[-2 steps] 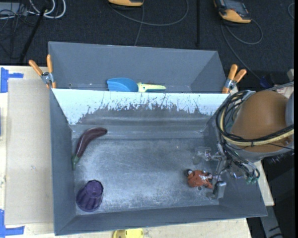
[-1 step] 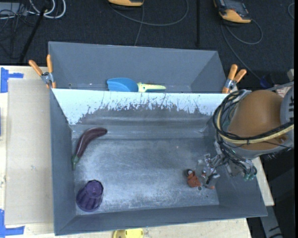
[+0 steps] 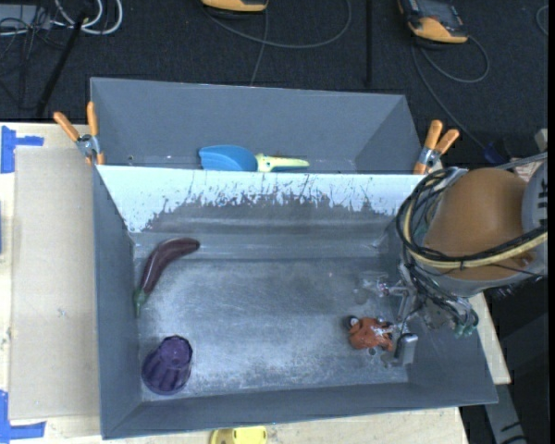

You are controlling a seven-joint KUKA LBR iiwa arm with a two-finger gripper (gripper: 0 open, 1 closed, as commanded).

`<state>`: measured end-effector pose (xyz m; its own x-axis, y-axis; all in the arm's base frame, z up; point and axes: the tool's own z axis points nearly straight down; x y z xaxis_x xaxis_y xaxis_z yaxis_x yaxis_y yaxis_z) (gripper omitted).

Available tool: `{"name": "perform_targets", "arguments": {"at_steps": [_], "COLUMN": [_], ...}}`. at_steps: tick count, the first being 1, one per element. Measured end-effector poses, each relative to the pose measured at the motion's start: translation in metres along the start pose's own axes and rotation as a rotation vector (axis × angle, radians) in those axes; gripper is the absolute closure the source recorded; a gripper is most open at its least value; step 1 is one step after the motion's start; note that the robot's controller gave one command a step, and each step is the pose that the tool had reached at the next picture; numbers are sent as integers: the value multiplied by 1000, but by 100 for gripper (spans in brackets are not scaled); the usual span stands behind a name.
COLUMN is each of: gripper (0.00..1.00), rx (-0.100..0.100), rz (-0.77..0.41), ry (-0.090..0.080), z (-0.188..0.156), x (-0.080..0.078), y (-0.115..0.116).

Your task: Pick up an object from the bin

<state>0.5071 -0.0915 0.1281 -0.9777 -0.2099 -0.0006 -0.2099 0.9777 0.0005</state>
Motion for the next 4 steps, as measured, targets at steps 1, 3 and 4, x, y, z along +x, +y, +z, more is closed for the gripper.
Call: {"name": "perform_targets", "arguments": {"at_steps": [1,3,4], "gripper": [0,100,0], "rx": [0,0,1], "rz": [-1,-60,-138], "ry": [0,1,-3], "z": [0,31,0], "x": [0,-7,-53], "y": [0,-23,-25]}}
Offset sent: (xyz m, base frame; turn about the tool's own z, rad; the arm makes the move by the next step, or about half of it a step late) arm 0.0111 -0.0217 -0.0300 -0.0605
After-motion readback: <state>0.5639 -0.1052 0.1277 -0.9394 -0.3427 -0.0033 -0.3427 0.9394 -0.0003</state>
